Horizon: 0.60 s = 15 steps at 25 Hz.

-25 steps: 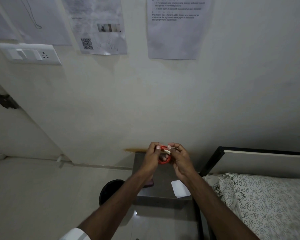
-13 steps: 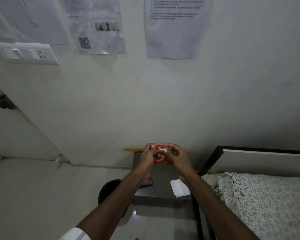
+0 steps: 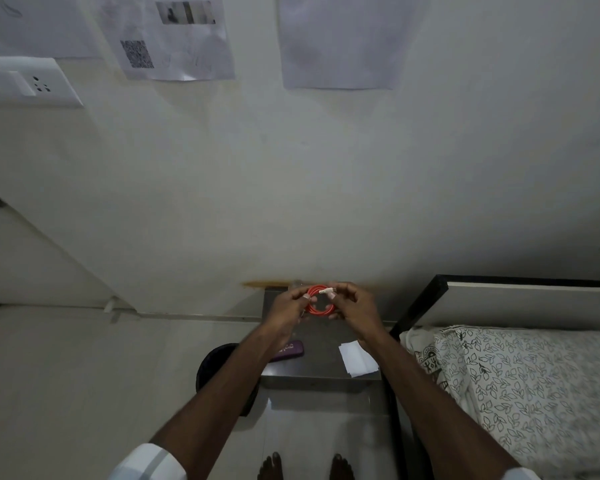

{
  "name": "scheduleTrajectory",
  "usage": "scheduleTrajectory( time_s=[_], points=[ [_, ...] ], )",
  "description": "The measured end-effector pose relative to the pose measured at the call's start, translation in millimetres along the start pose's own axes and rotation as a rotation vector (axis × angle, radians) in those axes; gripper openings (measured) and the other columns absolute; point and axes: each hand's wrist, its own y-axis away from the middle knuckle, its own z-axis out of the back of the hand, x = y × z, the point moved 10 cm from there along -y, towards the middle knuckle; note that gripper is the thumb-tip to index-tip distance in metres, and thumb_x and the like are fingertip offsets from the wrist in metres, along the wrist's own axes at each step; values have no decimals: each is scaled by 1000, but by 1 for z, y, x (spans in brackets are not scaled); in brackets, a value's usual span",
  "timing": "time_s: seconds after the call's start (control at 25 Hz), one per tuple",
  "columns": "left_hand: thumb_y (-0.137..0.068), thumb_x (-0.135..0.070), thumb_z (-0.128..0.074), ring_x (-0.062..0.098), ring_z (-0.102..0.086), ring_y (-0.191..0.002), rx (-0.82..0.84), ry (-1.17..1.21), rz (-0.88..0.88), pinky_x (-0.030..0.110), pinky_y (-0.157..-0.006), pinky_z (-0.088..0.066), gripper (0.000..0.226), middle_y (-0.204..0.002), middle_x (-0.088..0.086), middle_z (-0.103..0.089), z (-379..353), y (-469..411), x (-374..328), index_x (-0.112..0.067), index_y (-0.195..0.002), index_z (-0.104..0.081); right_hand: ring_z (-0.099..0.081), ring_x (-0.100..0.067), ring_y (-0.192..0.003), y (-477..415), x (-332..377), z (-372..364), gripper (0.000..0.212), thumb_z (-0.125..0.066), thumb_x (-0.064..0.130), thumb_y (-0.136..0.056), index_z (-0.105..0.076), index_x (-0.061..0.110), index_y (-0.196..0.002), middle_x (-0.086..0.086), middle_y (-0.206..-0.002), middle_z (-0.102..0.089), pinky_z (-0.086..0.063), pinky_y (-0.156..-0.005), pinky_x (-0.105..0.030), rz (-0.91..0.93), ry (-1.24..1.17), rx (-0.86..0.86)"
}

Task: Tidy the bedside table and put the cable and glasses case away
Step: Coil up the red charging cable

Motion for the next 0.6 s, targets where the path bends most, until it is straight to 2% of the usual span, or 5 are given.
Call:
scheduleTrajectory(
  time_s=[0.12,0.28,0.4,0.48,0.6],
  points=[
    [-95,-12,-58,27,-66,-108,-29,-4,36,39,-91,-51,22,-109,7,-74,0,-18,11,-21,-109,-73,-66,-19,-68,-16,-19,1,25,-67,4,-90,-64,-7,-113,-17,-96,-69,-59,-52,-24,-38,-13,-23],
    [-96,-5,-54,24,-65,-101,-42,-5,97,30,-83,-54,26,-109,11,-71,-4,-54,38,-7,-118,-68,-66,-18,-60,-50,-70,4,22,-65,1,-90,-64,-5,-111,-18,-91,-68,-59,-51,-27,-128,12,-72],
    [-94,-10,-59,24,-68,-99,-72,-67,152,35,-83,-55,24,-106,6,-73,-1,-84,80,-15,-115,-70,-68,-16,-65,-72,-129,2,15,-67,2,-89,-70,15,-98,-11,-88,-71,-58,-57,-32,-195,52,-94],
    [-92,-10,-63,23,-70,-96,-98,-81,173,41,-87,-58,23,-102,4,-73,0,-115,118,-17,-112,-71,-69,-9,-72,-93,-183,7,27,-68,5,-89,-69,32,-89,1,-86,-73,-58,-66,-32,-221,159,-146],
    [-90,-4,-64,23,-69,-98,-112,-98,229,42,-91,-58,22,-107,7,-73,-5,-165,181,-18,-105,-71,-70,-12,-86,-110,-267,12,14,-68,20,-91,-68,31,-101,7,-96,-71,-61,-78,-34,-317,269,-212]
  ],
)
